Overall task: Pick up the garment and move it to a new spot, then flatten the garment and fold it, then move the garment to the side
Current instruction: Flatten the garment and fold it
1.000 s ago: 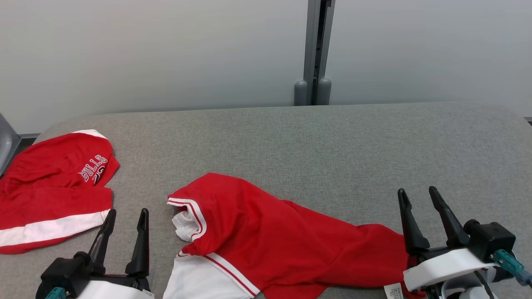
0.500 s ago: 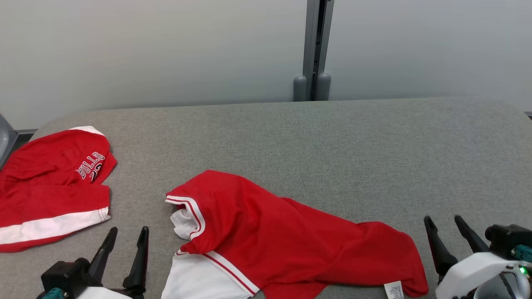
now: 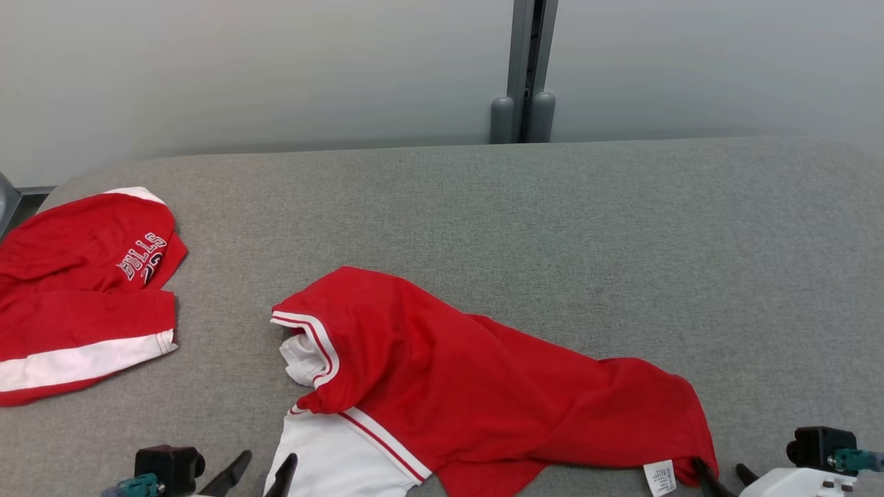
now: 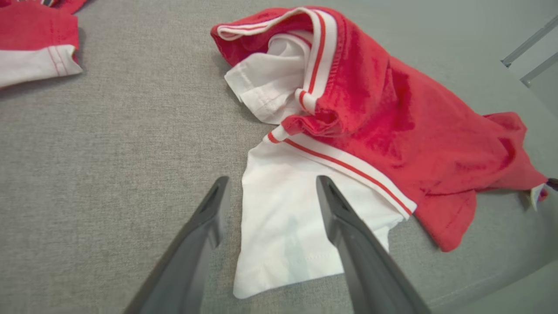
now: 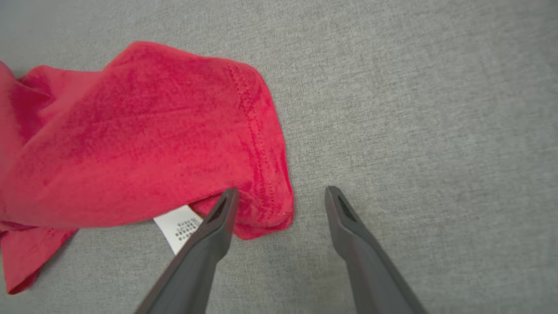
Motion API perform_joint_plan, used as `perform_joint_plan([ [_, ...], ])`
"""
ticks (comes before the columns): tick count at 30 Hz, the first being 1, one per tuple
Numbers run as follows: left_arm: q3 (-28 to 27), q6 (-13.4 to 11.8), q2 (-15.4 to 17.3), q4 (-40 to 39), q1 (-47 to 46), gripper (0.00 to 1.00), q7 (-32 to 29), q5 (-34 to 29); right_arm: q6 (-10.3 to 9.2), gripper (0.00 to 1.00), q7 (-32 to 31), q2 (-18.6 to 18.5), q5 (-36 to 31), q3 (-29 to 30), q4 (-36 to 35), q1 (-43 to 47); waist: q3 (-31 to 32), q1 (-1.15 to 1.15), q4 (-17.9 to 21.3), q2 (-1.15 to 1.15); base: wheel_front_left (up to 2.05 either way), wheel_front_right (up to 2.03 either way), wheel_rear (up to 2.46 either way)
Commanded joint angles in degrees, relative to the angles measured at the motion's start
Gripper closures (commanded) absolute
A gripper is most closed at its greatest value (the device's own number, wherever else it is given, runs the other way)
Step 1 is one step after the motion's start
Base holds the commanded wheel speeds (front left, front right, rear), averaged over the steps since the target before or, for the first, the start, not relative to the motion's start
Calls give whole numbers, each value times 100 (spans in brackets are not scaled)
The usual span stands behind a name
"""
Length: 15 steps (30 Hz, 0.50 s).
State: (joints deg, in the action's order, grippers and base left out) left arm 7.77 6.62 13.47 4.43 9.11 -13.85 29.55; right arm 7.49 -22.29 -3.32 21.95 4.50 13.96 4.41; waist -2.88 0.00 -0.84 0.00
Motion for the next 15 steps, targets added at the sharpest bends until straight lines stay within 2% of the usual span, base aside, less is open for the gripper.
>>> perform_joint_plan([
  [1,44,28,57,42,71,0,-116,69,1,0,-59,0,50,22,65,-9,-19,0,2,0,0,0,0],
  [6,280,57,120,121,65,0,-500,291,1,0,-120,35,89,-33,192,-101,-81,0,-8,0,0,0,0],
  [13,480,81,150,493,-143,0,-619,403,2,0,35,46,207,-257,370,-266,-161,0,-5,0,0,0,0],
  [15,445,6,209,619,-233,0,-498,270,2,0,52,48,247,-327,452,-312,-173,0,6,0,0,0,0],
])
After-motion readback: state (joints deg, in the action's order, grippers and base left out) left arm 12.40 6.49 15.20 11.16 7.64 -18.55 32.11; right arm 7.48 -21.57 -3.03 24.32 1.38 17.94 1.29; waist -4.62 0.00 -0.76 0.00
